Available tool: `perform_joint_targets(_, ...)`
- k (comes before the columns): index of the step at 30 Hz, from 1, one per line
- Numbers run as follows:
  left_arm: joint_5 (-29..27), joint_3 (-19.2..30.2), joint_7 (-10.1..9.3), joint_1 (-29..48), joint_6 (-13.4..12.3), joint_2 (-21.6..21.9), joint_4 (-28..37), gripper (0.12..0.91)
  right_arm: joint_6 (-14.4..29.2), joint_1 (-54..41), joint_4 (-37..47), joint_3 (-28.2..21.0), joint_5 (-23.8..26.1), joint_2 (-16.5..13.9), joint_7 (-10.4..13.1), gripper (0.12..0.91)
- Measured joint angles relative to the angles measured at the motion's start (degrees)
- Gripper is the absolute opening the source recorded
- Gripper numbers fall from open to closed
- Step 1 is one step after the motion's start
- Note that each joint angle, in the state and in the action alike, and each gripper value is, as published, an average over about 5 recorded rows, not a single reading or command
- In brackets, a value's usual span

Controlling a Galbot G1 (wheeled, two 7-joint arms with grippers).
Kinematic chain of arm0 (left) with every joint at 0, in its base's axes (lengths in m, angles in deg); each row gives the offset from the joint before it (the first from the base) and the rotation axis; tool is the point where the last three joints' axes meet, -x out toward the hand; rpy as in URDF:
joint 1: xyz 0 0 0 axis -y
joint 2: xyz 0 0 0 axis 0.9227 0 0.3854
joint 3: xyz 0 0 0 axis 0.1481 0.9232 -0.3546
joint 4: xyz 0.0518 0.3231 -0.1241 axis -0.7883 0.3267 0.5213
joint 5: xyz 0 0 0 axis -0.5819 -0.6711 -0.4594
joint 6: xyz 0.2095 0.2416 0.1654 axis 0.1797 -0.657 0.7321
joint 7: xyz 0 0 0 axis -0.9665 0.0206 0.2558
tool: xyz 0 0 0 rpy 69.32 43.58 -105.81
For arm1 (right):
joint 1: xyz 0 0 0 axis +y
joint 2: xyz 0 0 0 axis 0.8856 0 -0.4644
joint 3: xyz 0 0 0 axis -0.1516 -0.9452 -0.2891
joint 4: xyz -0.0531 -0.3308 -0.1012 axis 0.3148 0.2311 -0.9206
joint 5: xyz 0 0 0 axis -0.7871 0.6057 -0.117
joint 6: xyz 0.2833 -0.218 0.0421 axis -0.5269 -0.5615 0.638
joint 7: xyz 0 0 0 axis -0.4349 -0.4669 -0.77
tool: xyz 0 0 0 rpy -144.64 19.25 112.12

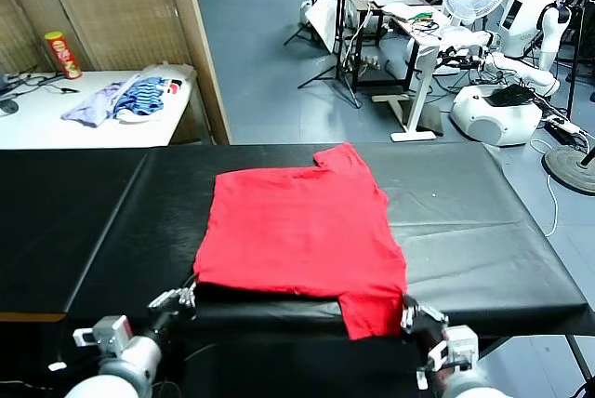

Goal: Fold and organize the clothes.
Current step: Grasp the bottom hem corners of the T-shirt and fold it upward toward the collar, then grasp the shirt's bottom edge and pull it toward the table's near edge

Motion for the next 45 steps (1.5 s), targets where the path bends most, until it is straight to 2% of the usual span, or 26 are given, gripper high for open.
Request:
perform_joint_targets(7,-6.29,1.64,0.69,6.9,-2.65,-1.75,6.3,0.124,5.06,-9.14,11.52,-2.11,0.4,0.36,-1.94,0.123)
perform_joint_targets(12,-10.99,3.16,1.51,11.3,-3.83,-2.0,11.78,0.124,5.67,-12.52,16.59,-2.79,-0.28,0.68,-4.53,0.146)
perform_joint_targets(15,-11.95,3.93,1.56,13.39,-3.68,-2.06,14.87,0.124,4.35,-12.3,16.21,-2.47,-0.71,0.15,-5.39,0.26)
perform_joint_targets(18,-12.14,4.17,1.31,14.94,-3.31,-2.1,17.02,0.143,2.39,-10.68,13.29,-1.75,-0.81,-0.43,-5.3,0.427)
perform_joint_targets(20,-12.25,4.12,1.26,15.31,-3.21,-1.97,17.63,0.207,1.43,-9.0,10.68,-1.01,-0.68,-0.82,-5.14,0.544)
perform_joint_targets(24,-12.63,3.72,1.36,14.76,-3.18,-1.73,17.65,0.402,1.0,-4.93,6.45,0.53,0.54,-1.67,-5.25,0.734)
perform_joint_targets(26,-12.76,3.52,1.49,14.16,-3.16,-1.71,17.37,0.502,1.21,-2.87,5.46,1.13,1.31,-1.93,-5.34,0.781)
perform_joint_targets(29,-12.83,3.42,1.94,13.14,-3.09,-1.68,16.93,0.666,1.77,-0.23,5.01,1.67,1.87,-2.04,-5.38,0.796)
perform_joint_targets(31,-12.71,3.41,2.42,12.43,-2.91,-1.67,16.78,0.749,2.15,0.87,5.02,1.75,2.1,-1.94,-5.4,0.791)
perform_joint_targets(33,-12.18,3.3,2.97,11.79,-2.65,-1.68,16.73,0.785,2.36,1.35,5.21,1.6,2.49,-1.68,-5.39,0.758)
perform_joint_targets(38,-9.9,2.74,3.84,11.14,-2.22,-1.7,17.24,0.798,2.61,1.54,6.0,0.91,3.48,-0.97,-5.37,0.536)
perform_joint_targets(41,-8.59,2.61,3.92,11.26,-2.0,-1.69,17.77,0.772,2.69,1.43,6.26,0.61,3.68,-0.84,-5.26,0.385)
perform_joint_targets(43,-7.65,2.58,3.91,11.35,-1.83,-1.71,18.1,0.706,2.62,1.28,6.31,0.49,3.68,-0.86,-5.08,0.278)
perform_joint_targets(45,-6.81,2.58,3.91,11.45,-1.66,-1.8,18.47,0.599,2.23,1.28,6.08,0.39,3.48,-1.04,-4.69,0.212)
